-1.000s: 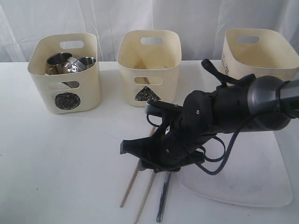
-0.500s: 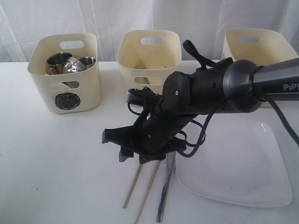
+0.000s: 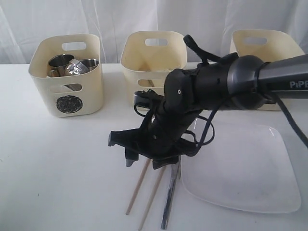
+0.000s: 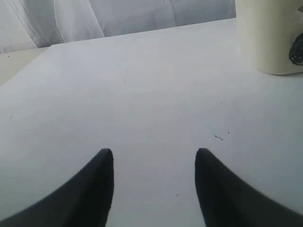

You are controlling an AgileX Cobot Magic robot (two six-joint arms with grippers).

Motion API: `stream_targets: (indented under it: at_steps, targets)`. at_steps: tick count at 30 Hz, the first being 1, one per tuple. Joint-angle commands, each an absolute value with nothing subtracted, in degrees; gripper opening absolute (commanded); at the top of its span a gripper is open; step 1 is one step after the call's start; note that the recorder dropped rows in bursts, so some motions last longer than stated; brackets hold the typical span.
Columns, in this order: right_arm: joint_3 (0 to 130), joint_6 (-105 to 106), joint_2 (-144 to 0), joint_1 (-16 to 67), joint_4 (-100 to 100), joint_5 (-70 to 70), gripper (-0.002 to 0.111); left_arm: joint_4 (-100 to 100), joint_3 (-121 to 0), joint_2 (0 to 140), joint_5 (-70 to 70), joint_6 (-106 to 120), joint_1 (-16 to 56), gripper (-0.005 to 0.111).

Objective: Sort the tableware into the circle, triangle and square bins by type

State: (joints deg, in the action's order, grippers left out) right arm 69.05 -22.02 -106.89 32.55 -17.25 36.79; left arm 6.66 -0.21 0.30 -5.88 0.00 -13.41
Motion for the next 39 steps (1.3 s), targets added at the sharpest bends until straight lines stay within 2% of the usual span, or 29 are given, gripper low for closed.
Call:
stream_targets:
  at_steps: [1,11,34,39]
  targets:
    - [74.66,-22.80,-107.91,33.35,-3.56,45.54,0.054,6.10,0.00,0.00,-5.64,0.00,-13.51,0.056]
    - [83.92,-22.69,-112.38,36.31,3.16,53.66,0.054,6.10,0.00,0.00,-5.64,0.00,-13.51,0.056]
    - [83.91,-43.86,-117.91,36.60,2.56,47.90,0.054,6.10,0.00,0.00,-5.64,0.00,-13.51,0.056]
    - [83.91,-45.77,-119.53,36.60,3.74,47.64,0.045,6.10,0.00,0.00,-5.64,0.00,-13.51,0.056]
